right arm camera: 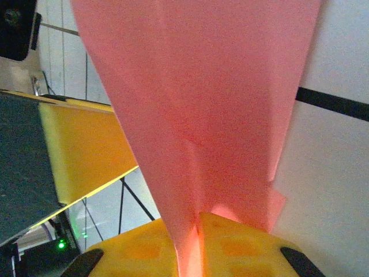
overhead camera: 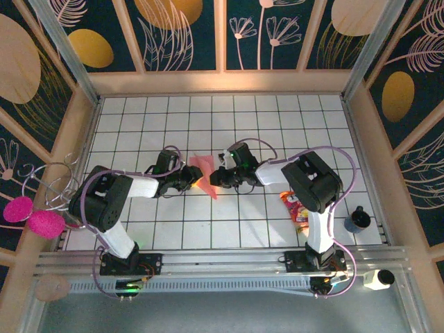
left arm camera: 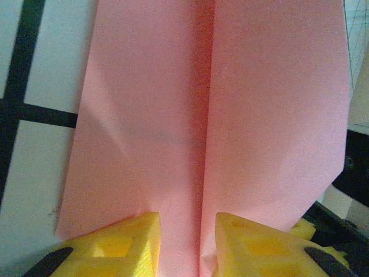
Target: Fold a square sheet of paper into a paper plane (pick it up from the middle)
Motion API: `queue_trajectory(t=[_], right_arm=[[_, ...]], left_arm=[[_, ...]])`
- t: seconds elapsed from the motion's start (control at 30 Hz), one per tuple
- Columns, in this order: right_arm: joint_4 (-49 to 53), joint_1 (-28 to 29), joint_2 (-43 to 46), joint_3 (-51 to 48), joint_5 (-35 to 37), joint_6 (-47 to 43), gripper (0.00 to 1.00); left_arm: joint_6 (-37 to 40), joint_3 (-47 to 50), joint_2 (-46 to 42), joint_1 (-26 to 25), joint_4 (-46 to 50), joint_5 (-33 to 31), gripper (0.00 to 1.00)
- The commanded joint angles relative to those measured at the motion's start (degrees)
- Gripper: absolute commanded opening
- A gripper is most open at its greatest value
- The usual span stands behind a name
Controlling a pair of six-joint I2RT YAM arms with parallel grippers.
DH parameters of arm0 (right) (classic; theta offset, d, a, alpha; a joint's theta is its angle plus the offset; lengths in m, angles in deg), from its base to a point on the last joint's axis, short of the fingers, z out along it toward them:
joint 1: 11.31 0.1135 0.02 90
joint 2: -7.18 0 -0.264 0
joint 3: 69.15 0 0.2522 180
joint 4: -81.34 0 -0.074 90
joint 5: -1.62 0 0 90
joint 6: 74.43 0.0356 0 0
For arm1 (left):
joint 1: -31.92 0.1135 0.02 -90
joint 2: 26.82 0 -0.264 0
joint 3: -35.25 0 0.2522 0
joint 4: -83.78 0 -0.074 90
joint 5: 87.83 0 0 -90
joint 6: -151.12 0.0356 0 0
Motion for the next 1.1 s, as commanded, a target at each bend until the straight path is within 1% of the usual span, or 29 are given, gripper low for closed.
queue_trajectory(t=[0.0,0.2,0.23,0.33,0.47,0.53,0.63,0.8,1.07], right_arm=[[2.2,0.7,1.3,0.8,2.6,-1.2,0.13],[4.1,1.1,0.1,2.2,4.5,-2.8,0.1],[4.3,1.1,0.1,2.3,4.7,-3.1,0.09],[4.7,1.0,0.1,2.6,4.8,-3.6,0.1],[4.6,0.9,-0.1,2.8,4.5,-3.9,0.09],[4.4,0.8,-0.1,2.7,4.5,-3.9,0.09],[4.3,0.8,0.0,2.7,4.4,-4.0,0.09],[4.7,0.8,0.0,3.1,4.2,-4.2,0.1],[5.9,0.8,0.1,4.0,3.9,-4.7,0.12]], left_arm=[[-0.6,0.8,2.2,-0.2,-0.5,-0.4,0.31],[0.0,-0.4,0.6,-0.2,0.3,-0.9,0.32],[0.3,-0.7,-1.3,-0.2,0.6,-1.2,0.33],[1.9,-1.9,-3.4,-0.1,2.2,-2.3,0.38],[3.9,-3.8,-4.2,-0.2,3.8,-2.3,0.45],[4.8,-5.0,-3.4,-0.2,4.4,-1.6,0.48],[6.0,-6.7,-1.6,-0.2,5.8,-1.1,0.49],[6.9,-8.4,2.1,-0.2,8.8,-1.7,0.5],[7.3,-10.1,5.3,-0.2,12.2,-2.9,0.49]])
